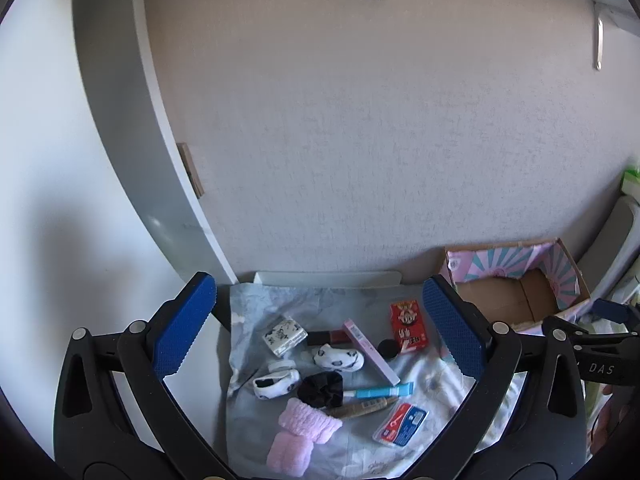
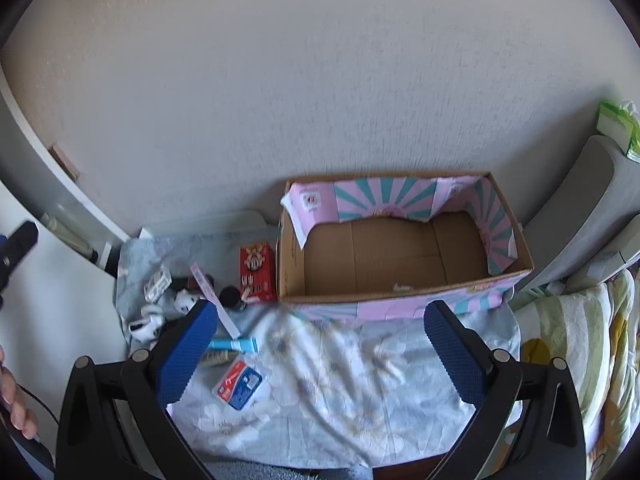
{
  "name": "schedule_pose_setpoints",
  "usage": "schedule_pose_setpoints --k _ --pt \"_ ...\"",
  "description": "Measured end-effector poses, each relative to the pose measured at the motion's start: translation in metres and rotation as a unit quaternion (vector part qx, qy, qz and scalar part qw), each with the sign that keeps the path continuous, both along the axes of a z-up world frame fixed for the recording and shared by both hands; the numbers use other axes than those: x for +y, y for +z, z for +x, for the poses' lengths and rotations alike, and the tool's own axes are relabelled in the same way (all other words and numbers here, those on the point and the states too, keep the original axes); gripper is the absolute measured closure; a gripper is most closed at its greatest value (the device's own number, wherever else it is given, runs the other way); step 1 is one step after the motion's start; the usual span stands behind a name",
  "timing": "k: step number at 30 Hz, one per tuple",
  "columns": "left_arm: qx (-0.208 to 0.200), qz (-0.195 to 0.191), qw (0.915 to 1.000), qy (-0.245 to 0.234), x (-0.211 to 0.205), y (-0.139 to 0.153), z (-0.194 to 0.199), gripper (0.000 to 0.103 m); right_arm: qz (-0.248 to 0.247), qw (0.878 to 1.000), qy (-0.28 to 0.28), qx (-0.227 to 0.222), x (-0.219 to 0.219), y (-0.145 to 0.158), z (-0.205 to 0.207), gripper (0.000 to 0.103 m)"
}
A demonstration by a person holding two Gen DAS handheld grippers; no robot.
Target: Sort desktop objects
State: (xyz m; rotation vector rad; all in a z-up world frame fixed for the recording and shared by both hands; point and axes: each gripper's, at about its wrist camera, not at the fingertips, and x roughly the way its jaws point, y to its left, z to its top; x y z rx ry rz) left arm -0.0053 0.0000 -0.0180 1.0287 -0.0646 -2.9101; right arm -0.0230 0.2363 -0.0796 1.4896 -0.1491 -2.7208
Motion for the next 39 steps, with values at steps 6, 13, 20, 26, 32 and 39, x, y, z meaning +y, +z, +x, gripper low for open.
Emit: schedule_pose_setpoints --k 6,13,20,26,32,39 --pt "-0.003 0.018 0.9998 -0.003 0.000 0.001 -0.003 0.000 0.053 0.998 -0.013 0.032 -0.003 0.008 -0.004 0.000" --pt "-0.013 0.039 0.9988 -0.026 -0.001 0.000 -0.002 0.000 0.081 0.996 -0.011 0.037 -0.003 0.009 -0.004 0.000" --pt "-0.019 0.027 0.9994 -0.012 -0.005 -0.003 -0.003 0.000 0.069 0.996 0.009 0.063 -0.007 0.017 0.004 0.000" --pt "-0.031 0.064 0.9974 -0.016 -0.015 -0.006 0.000 0.000 0.061 0.996 0.020 0.063 -0.009 0.016 0.006 0.000" --pt "-0.032 0.058 0.9977 -0.010 -0.018 -0.007 0.003 0.000 0.062 0.996 0.023 0.062 -0.013 0.015 0.009 0.000" --pt "-0.041 0.056 0.9975 -0.011 -0.020 -0.012 0.007 0.000 0.081 0.995 0.023 0.059 -0.017 0.012 0.012 0.000"
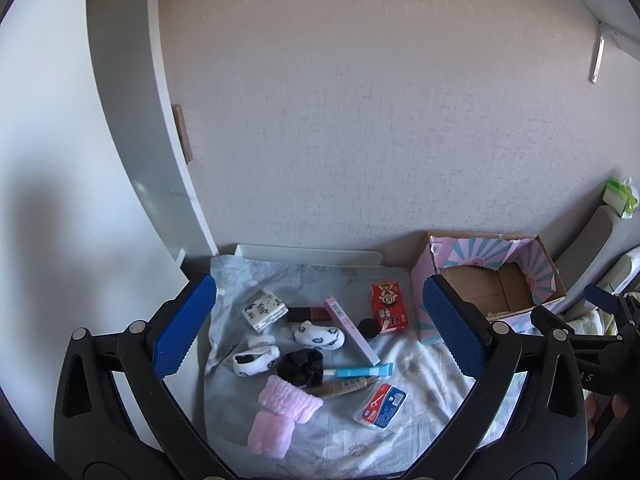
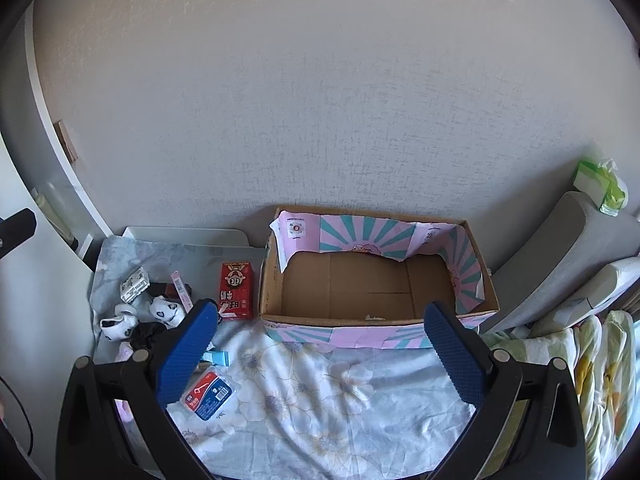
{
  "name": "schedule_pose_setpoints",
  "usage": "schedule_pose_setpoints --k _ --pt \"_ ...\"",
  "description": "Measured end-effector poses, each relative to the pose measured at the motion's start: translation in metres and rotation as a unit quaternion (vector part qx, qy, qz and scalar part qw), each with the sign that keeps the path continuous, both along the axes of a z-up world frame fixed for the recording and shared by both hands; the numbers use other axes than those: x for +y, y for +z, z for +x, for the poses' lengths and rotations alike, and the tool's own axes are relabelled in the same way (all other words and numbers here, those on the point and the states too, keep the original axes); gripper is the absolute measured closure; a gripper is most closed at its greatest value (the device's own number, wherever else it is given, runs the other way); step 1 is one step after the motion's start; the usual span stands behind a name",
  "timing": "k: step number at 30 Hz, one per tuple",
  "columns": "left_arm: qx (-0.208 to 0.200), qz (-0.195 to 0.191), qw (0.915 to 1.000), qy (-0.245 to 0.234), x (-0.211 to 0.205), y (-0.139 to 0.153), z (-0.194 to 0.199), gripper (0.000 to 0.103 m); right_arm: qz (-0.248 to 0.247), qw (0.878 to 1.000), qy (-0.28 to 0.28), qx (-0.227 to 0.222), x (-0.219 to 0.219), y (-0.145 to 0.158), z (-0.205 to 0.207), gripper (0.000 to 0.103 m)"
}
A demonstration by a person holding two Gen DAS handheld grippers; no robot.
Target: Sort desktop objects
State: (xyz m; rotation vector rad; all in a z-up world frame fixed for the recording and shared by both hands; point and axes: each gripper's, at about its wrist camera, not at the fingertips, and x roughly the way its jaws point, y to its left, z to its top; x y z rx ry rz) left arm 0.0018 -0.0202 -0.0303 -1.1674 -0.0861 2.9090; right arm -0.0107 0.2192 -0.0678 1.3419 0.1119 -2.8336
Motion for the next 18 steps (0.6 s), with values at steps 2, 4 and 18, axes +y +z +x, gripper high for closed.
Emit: schedule_pose_setpoints --k 2,4,18 --pt "0.002 -0.010 0.9999 0.002 0.001 -0.001 0.002 0.000 -0.009 1.000 0.000 -0.004 0.001 -0.001 0.001 0.000" --pt "0.004 -0.018 0.9998 0.002 0.002 0.000 0.004 0.000 -0.016 1.000 -0.001 -0.006 0.002 -0.001 0.001 0.000" --pt "-0.001 -0.006 0.9999 -0.015 -0.003 -0.007 0.016 0.000 -0.013 1.000 0.003 -0.009 -0.001 0.000 0.003 0.000"
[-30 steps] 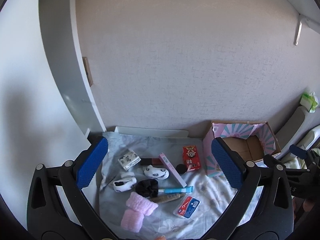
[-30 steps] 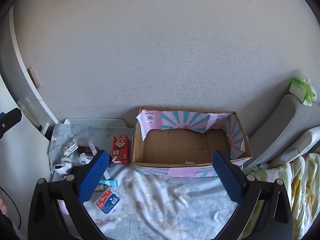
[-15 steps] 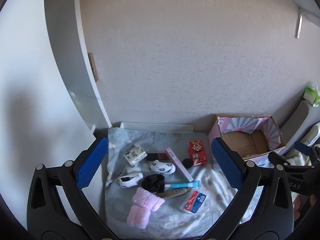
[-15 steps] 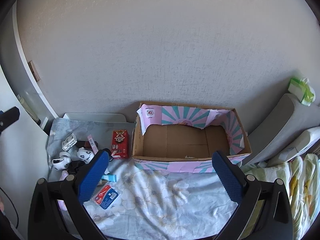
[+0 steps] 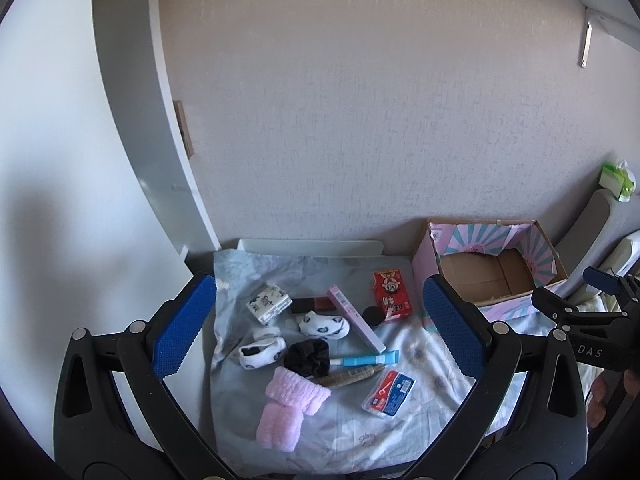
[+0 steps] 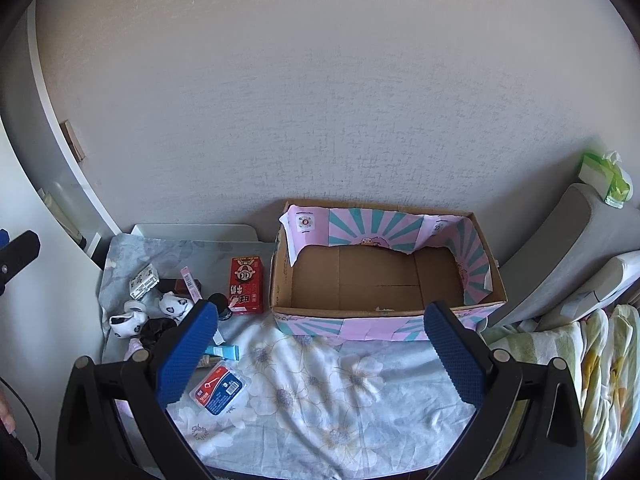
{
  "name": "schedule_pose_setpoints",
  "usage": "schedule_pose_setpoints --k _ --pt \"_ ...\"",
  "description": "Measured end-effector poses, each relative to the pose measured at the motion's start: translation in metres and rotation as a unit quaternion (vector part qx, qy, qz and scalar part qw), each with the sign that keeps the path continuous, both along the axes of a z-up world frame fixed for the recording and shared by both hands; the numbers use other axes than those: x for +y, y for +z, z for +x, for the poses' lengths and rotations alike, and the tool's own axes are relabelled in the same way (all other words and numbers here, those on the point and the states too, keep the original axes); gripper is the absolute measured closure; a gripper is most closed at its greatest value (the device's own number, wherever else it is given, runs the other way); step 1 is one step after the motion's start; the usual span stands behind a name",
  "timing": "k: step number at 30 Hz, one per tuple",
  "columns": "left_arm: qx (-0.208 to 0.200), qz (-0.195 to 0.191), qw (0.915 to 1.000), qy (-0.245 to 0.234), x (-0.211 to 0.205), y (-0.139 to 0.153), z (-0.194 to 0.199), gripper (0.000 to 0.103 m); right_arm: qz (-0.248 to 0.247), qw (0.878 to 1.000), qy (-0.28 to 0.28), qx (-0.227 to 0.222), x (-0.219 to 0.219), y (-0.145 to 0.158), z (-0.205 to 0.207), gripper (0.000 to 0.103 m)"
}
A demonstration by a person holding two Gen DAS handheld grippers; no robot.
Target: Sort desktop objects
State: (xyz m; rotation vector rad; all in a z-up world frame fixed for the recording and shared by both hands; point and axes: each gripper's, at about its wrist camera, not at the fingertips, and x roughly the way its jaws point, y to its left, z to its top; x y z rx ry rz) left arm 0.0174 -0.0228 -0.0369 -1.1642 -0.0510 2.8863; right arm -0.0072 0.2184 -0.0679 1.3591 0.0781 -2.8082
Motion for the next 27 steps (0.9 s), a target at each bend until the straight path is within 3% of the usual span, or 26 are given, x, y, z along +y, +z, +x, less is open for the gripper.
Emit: schedule_pose_setpoints --k 4,8,13,22,27 --pt "-0.010 0.017 0.9998 -0.005 -0.005 -0.007 0.003 0.000 0.000 1.000 0.003 -0.006 -0.002 -0.004 0.001 0.000" --pt "-0.013 0.009 0.9999 0.007 -0.017 -0.013 0.011 0.000 -0.002 1.000 0.014 -0.010 -0.006 -0.007 0.003 0.000" --pt "-0.045 0.027 0.9986 0.007 -0.037 -0.031 0.020 0.000 0.000 0.999 0.026 -0.019 -0.014 -0.014 0.009 0.000" --pt "-0.082 0.030 0.9961 -0.008 -0.056 -0.079 0.041 0.000 -0.060 0.993 0.099 -0.020 -0.032 -0.033 0.020 0.000" --pt "-0.118 0.000 0.9929 -0.016 -0.052 -0.124 0.050 0.001 -0.059 0.989 0.120 -0.066 -0.043 -0.070 0.019 0.000"
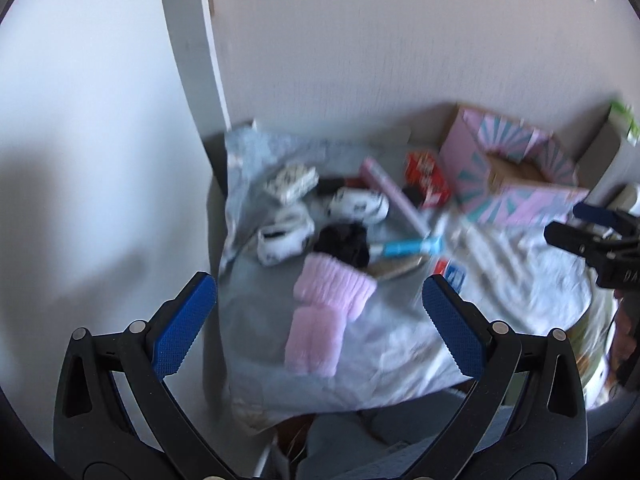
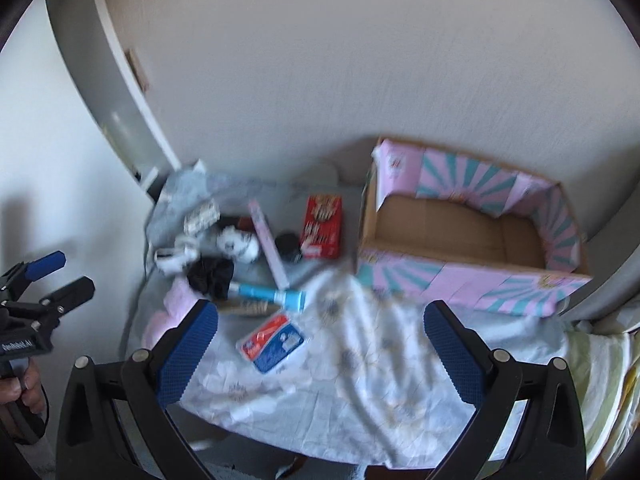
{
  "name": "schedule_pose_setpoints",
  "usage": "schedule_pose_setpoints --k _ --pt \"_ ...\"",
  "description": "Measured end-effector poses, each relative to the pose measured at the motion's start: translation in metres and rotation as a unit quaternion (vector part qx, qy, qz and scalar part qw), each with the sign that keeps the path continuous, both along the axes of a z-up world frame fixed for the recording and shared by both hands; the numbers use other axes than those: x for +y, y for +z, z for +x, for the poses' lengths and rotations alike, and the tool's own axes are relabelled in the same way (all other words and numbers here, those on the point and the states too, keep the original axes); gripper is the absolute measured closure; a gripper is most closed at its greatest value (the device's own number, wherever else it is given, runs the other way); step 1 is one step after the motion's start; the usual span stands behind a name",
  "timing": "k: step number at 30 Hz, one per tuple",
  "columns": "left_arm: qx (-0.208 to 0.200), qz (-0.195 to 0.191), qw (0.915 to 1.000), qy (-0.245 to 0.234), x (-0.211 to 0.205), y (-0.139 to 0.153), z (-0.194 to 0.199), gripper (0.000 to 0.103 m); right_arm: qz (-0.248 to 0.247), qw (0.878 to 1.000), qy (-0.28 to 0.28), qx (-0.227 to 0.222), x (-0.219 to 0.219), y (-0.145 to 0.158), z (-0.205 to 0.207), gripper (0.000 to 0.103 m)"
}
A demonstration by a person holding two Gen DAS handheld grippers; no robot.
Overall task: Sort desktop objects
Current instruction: 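Grasp the pink wristband with the left tool while the right tool grasps the blue-red floss box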
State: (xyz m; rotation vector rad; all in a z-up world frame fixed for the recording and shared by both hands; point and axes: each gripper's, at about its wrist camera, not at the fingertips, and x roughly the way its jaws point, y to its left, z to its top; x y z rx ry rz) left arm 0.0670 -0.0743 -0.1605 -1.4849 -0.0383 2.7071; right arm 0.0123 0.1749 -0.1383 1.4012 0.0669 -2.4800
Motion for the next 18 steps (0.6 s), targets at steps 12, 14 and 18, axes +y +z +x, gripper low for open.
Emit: schedule_pose_setpoints --k 12,14,18 --pt "-0.069 -0.012 0.9974 -0.017 0.000 -0.104 0.003 0.002 0.034 0.990 0.134 -0.033 -0.039 -0.098 0.005 0.000" --pt "-0.074 -0.008 0.9970 -0.021 -0.003 -0.112 0.002 0.002 0.057 0.984 0.167 -0.024 -0.047 -0.110 0.003 0.000" --pt "-0.087 0.000 0.9958 -0.028 -0.003 -0.123 -0.002 0.007 0.101 0.972 0.212 -0.017 -0.060 -0.130 -0.004 0.000"
